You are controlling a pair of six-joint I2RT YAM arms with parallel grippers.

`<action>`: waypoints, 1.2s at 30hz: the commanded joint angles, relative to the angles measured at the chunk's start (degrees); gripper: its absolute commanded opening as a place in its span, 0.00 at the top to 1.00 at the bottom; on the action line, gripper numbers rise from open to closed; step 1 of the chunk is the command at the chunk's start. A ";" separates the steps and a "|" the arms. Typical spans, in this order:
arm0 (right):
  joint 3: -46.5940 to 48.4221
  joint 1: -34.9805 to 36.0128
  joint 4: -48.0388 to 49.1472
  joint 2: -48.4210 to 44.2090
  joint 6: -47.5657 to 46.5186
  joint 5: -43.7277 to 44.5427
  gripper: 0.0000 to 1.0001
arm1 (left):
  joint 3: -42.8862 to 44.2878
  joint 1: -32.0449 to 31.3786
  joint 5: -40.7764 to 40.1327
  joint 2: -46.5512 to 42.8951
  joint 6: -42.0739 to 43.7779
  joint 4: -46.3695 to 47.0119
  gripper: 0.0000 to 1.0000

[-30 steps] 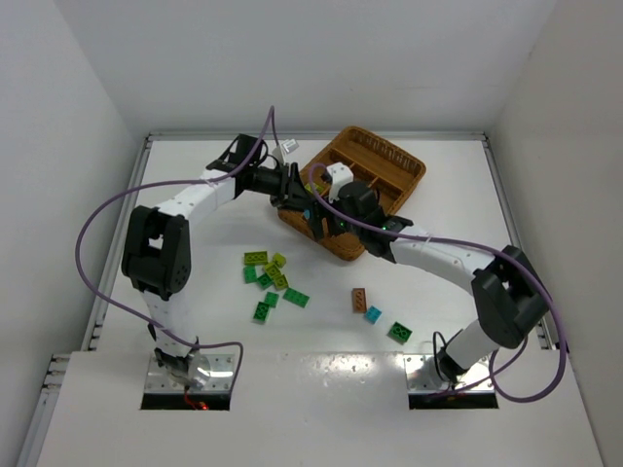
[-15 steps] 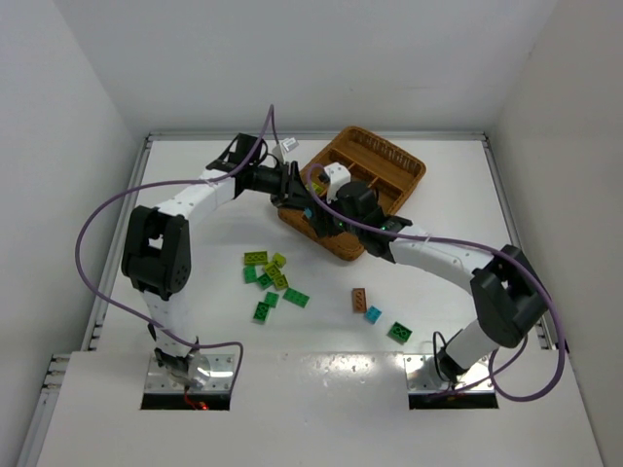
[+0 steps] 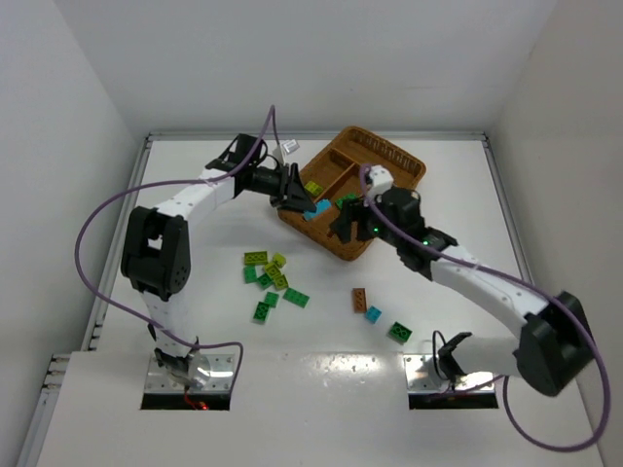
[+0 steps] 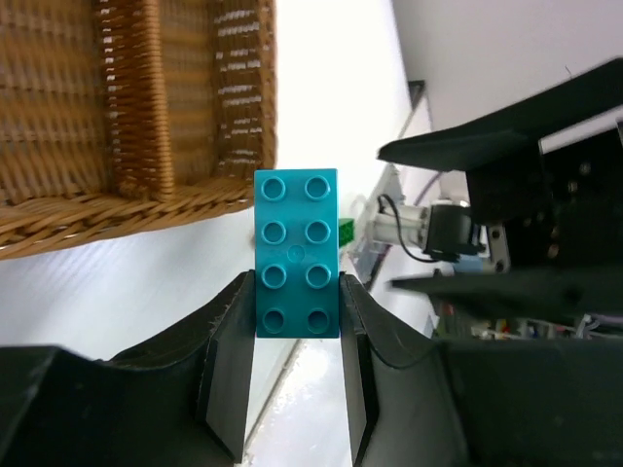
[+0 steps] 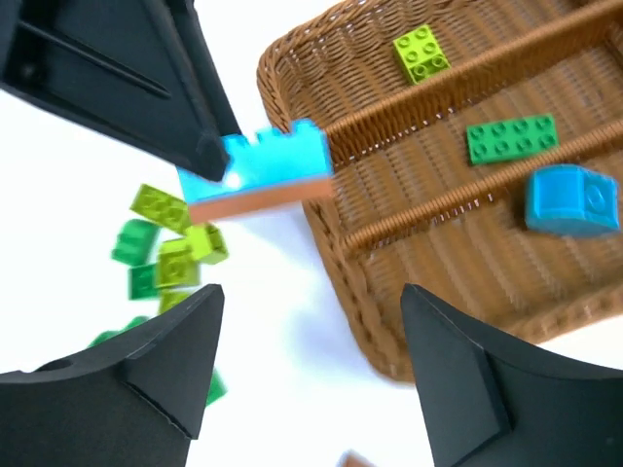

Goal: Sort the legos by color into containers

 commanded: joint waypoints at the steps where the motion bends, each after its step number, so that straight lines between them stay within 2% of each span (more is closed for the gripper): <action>1: -4.08 -3.81 3.42 -7.75 9.23 -9.90 0.28 | 1.78 0.44 5.47 -3.94 -0.98 3.89 1.00; 3: -6.27 -7.40 8.14 -9.25 15.27 -14.83 0.29 | 0.90 0.96 7.32 -4.82 -3.18 7.59 1.00; 5: -7.51 -9.70 13.42 -8.39 20.47 -23.18 0.30 | -1.21 1.85 9.69 -6.41 -7.92 15.05 1.00; 6: -8.74 -11.97 21.02 -7.33 26.41 -28.95 0.30 | -2.17 2.63 10.40 -6.93 -10.03 18.30 1.00; 8: -9.44 -13.75 30.10 -2.33 33.29 -34.09 0.28 | -3.67 3.16 11.46 -8.51 -14.43 25.35 1.00; 9: -9.45 -14.89 39.64 -0.40 40.38 -37.76 0.28 | -3.68 3.17 11.46 -8.52 -15.14 26.58 1.00; 13: -10.07 -15.51 59.45 8.83 53.86 -41.23 0.26 | -3.68 3.17 11.46 -9.14 -18.91 31.85 1.00; 16: -7.80 -15.51 67.56 13.67 58.01 -42.72 0.26 | -2.54 3.17 11.99 -9.14 -19.45 32.40 1.00; 19: -4.37 -15.51 68.46 16.84 58.03 -44.21 0.26 | -2.53 3.17 11.99 -9.14 -19.45 31.78 1.00; 30: -1.20 -15.51 74.88 21.23 61.37 -44.74 0.27 | -2.53 3.17 12.52 -9.14 -17.78 29.94 1.00; 36: 0.48 -15.51 75.41 23.79 62.68 -43.61 0.39 | -2.53 3.17 12.52 -9.14 -17.78 29.94 1.00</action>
